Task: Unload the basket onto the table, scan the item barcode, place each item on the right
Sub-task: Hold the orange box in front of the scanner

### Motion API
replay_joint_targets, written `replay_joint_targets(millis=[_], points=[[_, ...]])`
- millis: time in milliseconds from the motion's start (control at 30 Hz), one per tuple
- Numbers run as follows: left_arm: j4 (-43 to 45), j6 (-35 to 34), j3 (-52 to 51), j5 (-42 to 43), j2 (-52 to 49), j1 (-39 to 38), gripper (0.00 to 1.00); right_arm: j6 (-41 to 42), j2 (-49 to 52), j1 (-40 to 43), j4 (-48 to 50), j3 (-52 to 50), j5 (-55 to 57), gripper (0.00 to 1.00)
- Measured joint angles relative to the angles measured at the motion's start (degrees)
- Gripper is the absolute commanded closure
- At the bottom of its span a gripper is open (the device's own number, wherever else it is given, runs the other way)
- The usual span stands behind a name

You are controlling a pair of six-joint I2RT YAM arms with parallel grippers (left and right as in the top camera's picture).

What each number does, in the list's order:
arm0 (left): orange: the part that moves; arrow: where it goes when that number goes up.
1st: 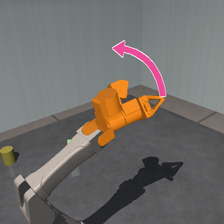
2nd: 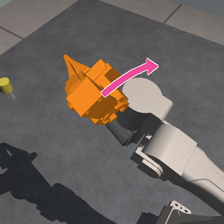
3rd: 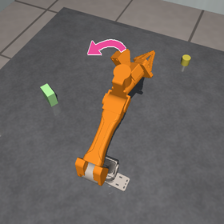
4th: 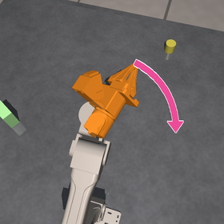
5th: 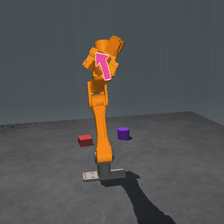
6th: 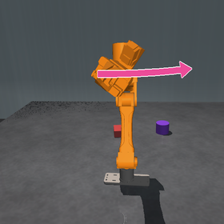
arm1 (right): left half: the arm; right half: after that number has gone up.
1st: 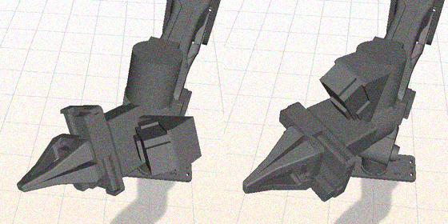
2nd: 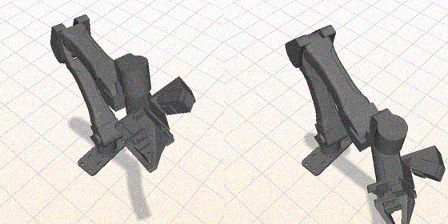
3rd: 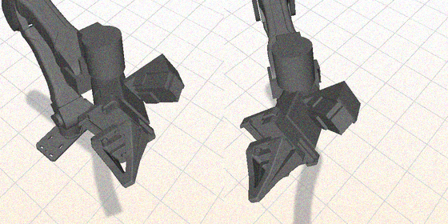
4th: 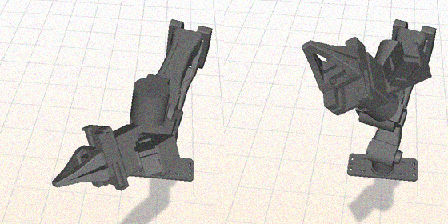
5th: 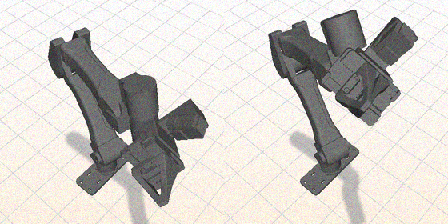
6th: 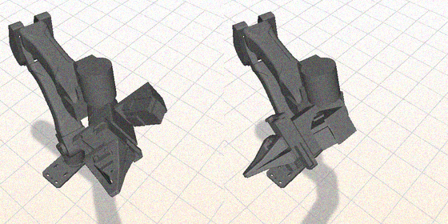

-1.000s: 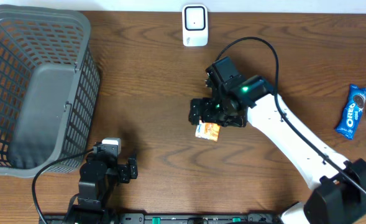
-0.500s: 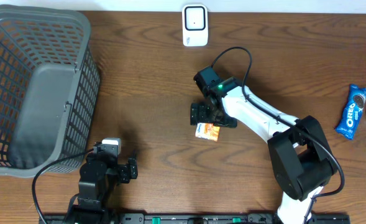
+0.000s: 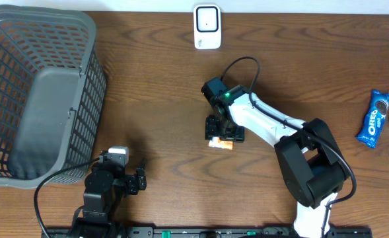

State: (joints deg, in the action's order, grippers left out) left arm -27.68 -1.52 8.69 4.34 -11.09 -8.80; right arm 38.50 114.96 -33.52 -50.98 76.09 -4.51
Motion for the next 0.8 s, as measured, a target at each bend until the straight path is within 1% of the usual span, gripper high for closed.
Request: replay_joint_targets(millis=[100, 267, 367, 433, 600, 800], points=[[0.02, 0.0, 0.0, 0.0, 0.0, 0.0, 0.1, 0.28, -0.04, 0.0, -0.26, 0.02, -0.15, 0.46], [0.0, 0.0, 0.0, 0.0, 0.0, 0.0, 0.1, -0.61, -0.04, 0.07, -2.45, 0.37, -1.57, 0.5], [0.0, 0.0, 0.0, 0.0, 0.0, 0.0, 0.1, -3.32, 0.0, 0.72, -11.02, 1.86, -4.79, 0.54], [0.0, 0.0, 0.0, 0.0, 0.0, 0.0, 0.1, -5.51, 0.02, 1.77, -16.33, 3.87, -7.15, 0.53], [0.0, 0.0, 0.0, 0.0, 0.0, 0.0, 0.1, -13.66, 0.09, 6.05, -26.4, 10.16, -15.63, 0.53], [0.02, 0.0, 0.0, 0.0, 0.0, 0.0, 0.1, -18.67, 0.17, 7.15, -35.93, 12.79, -20.57, 0.53]])
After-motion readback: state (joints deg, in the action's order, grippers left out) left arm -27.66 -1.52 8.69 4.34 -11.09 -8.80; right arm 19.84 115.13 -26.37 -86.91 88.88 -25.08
